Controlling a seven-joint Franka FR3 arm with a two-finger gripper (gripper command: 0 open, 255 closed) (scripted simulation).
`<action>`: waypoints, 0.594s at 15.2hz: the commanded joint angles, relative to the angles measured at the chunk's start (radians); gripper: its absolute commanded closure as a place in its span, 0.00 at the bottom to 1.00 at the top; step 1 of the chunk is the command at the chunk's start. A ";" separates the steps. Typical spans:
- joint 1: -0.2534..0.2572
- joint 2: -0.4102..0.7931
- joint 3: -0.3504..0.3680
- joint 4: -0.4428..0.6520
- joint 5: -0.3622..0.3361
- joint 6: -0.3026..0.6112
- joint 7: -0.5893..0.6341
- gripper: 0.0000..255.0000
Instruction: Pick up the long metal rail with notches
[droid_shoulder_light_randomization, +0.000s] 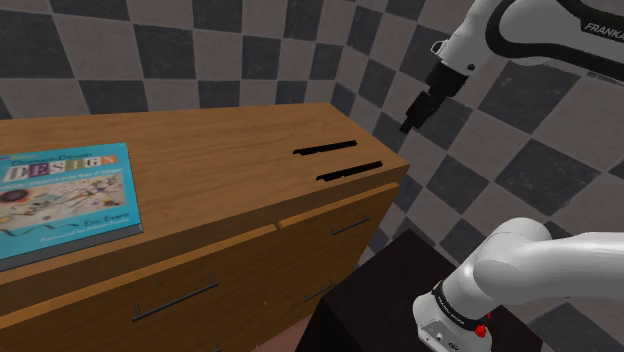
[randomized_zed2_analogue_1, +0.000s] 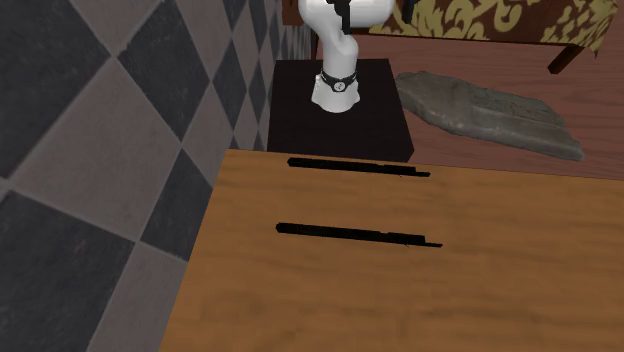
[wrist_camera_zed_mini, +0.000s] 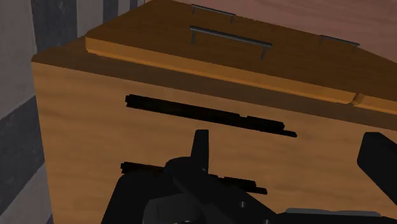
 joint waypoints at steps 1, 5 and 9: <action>0.000 0.000 0.000 0.000 0.000 0.000 0.000 0.00; 0.056 0.125 -0.092 0.016 -0.027 0.087 -0.236 0.00; 0.115 0.273 -0.173 0.067 -0.030 0.160 -0.471 0.00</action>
